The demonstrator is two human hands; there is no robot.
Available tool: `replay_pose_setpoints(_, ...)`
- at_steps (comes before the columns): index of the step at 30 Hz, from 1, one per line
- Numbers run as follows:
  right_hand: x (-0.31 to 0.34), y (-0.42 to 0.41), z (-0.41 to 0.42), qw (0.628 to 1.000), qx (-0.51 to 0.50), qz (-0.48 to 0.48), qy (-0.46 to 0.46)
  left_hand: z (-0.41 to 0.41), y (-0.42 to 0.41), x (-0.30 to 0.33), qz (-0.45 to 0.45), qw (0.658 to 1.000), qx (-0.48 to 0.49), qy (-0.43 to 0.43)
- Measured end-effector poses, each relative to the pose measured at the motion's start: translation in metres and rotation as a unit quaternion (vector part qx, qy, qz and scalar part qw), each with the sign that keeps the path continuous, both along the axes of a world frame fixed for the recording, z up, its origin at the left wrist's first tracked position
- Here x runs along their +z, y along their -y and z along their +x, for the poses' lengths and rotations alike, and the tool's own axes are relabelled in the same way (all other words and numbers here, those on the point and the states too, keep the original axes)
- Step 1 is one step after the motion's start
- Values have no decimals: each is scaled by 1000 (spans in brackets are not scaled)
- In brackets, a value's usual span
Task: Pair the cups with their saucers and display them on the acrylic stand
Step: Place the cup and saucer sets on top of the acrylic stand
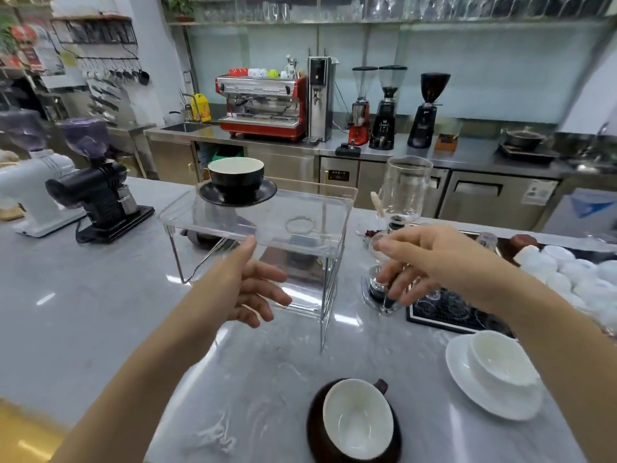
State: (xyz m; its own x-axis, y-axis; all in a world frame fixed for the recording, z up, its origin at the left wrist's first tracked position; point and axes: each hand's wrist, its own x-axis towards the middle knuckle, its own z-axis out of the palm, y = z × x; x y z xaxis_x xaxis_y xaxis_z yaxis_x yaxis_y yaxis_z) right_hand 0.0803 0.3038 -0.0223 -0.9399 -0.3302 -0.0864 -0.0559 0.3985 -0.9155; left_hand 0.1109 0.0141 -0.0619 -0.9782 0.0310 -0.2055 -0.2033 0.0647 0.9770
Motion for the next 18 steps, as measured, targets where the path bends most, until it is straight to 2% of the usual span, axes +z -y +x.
replay_pose_setpoints(5, -48, -14, 23, 998, -53, 1, 33, 14, -16, -49, 16, 999, 5, 32)
replay_pose_setpoints(11, -113, -27, 51, 989, -116, -16, 95, 36, -34, -113, -46, 997, 1, 60)
replay_pose_setpoints(15, -151, -32, 65, 980, -161, 4, 117, 47, -41, -146, -122, 991, 5, 63)
replay_pose_setpoints(18, -174, -35, 73, 975, -179, 44, 124, 54, -43, -165, -226, 974, -6, 17)
